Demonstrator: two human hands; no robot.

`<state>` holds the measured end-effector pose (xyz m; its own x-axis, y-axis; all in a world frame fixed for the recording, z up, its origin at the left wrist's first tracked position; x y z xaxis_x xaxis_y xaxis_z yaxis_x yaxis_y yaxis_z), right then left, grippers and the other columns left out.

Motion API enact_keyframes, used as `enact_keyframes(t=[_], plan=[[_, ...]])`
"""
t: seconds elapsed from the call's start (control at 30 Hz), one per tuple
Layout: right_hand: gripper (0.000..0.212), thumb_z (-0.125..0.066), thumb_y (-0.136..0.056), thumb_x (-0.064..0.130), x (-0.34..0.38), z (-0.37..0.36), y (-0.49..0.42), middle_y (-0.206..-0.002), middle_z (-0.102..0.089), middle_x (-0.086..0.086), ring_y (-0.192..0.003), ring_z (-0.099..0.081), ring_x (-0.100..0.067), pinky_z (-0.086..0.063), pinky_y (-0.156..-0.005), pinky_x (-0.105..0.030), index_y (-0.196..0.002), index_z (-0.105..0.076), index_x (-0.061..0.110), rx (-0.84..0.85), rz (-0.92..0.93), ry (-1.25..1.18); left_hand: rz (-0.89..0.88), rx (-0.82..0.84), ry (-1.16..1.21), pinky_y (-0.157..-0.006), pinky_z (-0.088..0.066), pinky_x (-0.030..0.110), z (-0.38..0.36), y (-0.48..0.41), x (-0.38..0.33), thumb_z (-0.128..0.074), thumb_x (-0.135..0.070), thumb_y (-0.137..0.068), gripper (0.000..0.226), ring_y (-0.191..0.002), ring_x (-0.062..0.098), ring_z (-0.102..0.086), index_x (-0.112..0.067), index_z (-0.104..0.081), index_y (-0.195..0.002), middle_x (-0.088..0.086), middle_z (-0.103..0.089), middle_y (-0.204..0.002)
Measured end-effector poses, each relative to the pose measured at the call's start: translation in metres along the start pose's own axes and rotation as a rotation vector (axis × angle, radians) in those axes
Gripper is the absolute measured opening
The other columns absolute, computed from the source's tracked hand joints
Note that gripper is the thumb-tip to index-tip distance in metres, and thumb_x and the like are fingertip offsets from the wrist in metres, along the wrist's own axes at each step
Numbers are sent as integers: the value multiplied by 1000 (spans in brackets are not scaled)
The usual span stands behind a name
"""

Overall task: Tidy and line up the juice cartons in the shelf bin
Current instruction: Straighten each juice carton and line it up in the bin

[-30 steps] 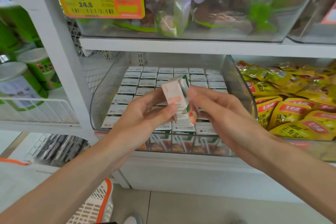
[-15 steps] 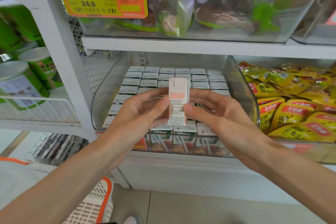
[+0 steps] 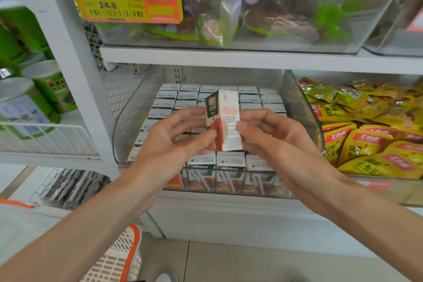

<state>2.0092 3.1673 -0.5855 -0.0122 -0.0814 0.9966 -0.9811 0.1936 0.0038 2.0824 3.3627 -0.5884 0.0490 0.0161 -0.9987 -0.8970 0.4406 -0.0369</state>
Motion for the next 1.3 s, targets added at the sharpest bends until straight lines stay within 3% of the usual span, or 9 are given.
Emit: enact_keyframes(t=[0.13, 0.3, 0.43, 0.73, 0.9, 1.07, 1.13, 1.23, 1.3], plan=[[33, -79, -90, 27, 0, -4, 2, -116, -80, -1, -110, -76, -19, -59, -95, -29, -121, -74, 16, 86, 6, 36, -19, 54, -87, -96, -47, 25, -3, 2, -1, -83, -33, -78, 43, -112, -7, -68, -37, -74, -121, -23, -75, -118], [33, -78, -91, 17, -1, -4, 2, -117, -80, -1, -110, -77, -18, -60, -96, -27, -123, -74, 15, 76, 21, 56, -37, 47, -60, -92, -61, 26, -2, 2, 1, -81, -29, -84, 41, -112, 5, -73, -33, -73, -124, -14, -77, -119], [29, -80, -91, 22, -1, 0, 1, -110, -80, -2, -112, -74, -14, -56, -100, -30, -119, -79, 27, -5, 8, 162, -33, 51, -19, -88, -59, 20, -1, 1, 1, -68, -19, -98, 33, -109, 11, -75, -29, -71, -130, -12, -77, -120], [34, -77, -94, 24, -1, -1, 0, -115, -79, -4, -112, -74, -14, -54, -105, -31, -127, -75, 21, 24, -12, 162, -33, 34, -9, -88, -59, 19, -2, 0, -1, -62, -30, -99, 41, -110, 9, -75, -28, -65, -140, -12, -76, -123], [31, -78, -92, 20, -1, 1, 0, -106, -81, -4, -96, -78, -12, -58, -86, -20, -122, -72, 22, -12, -18, 81, -47, 41, -37, -94, -60, 28, -2, 0, 0, -54, -15, -106, 43, -114, 9, -73, -33, -60, -144, -15, -74, -126], [25, -77, -94, 15, -2, 0, -2, -105, -81, -10, -104, -78, -22, -59, -98, -33, -118, -71, 17, 10, -48, 65, -62, 60, -76, -101, -56, 29, -2, 2, -2, -65, -36, -94, 49, -115, 1, -70, -45, -60, -141, -20, -74, -124], [32, -82, -89, 21, -1, -1, -2, -108, -81, -9, -109, -77, -25, -54, -106, -40, -118, -69, 17, 56, -68, 31, -54, 100, -87, -102, -53, 26, -4, 2, -3, -63, -40, -94, 49, -117, 0, -69, -42, -59, -143, -20, -73, -127], [55, -89, -77, 34, 0, -3, 1, -114, -80, -3, -107, -78, -21, -55, -102, -34, -124, -67, 16, 109, -58, 69, -61, 155, -109, -95, -51, 9, -6, 3, -2, -59, -41, -98, 38, -117, -5, -67, -36, -67, -135, -23, -73, -125], [51, -88, -81, 34, -1, -3, 2, -116, -79, -1, -105, -78, -19, -56, -102, -33, -124, -68, 13, 104, -45, 122, -70, 193, -140, -90, -46, 2, -9, 4, -2, -58, -42, -98, 33, -117, -9, -65, -39, -70, -129, -26, -73, -124]])
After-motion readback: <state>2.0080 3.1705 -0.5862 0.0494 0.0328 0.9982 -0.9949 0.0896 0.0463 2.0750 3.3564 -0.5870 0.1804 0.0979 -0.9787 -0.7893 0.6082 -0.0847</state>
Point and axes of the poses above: each hand's wrist, its own y-axis away from the middle knuckle, its own z-axis out of the back of the hand, x = y × z, the point moved 2 cm from there along -y, towards the middle knuckle
